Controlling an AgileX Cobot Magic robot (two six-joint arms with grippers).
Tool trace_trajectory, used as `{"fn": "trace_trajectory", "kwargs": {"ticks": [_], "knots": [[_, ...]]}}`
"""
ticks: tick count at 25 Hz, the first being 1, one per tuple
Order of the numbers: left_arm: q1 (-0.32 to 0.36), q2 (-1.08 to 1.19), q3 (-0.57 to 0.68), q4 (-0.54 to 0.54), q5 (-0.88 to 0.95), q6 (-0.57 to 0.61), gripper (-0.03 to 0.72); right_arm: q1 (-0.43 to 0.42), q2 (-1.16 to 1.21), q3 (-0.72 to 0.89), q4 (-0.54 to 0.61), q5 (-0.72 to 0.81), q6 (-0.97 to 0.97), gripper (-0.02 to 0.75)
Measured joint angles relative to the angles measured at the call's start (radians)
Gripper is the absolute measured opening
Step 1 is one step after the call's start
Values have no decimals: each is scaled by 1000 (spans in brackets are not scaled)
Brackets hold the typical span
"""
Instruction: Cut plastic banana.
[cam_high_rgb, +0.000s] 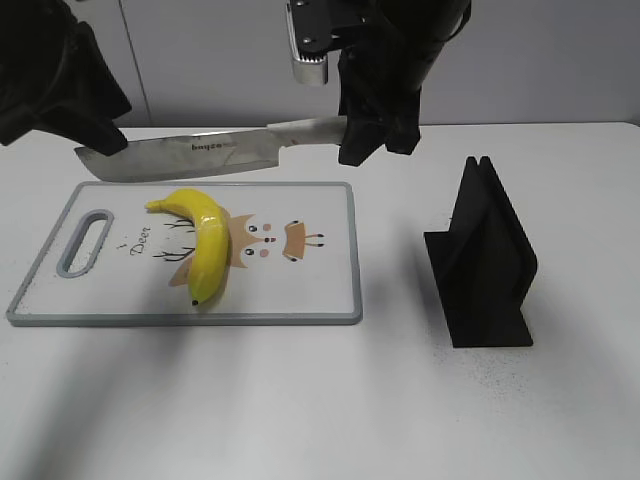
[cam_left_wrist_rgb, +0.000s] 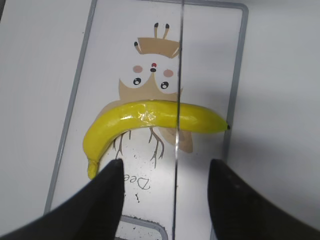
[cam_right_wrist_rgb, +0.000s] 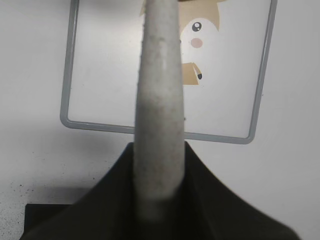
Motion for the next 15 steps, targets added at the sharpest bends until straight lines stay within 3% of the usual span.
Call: {"fn": "trace_trajectory", "kwargs": {"ticks": [6,11,15], "knots": [[0,51,-2,23,-25,0,515,0,7,0,1,-2,0,161],[-1,58,-2,23,-35,-3,426,0,11,0,1,-29,-1,161],[-1,86,-2,23,-28,-4,404,0,11,0,2,-34,-1,161]]}}
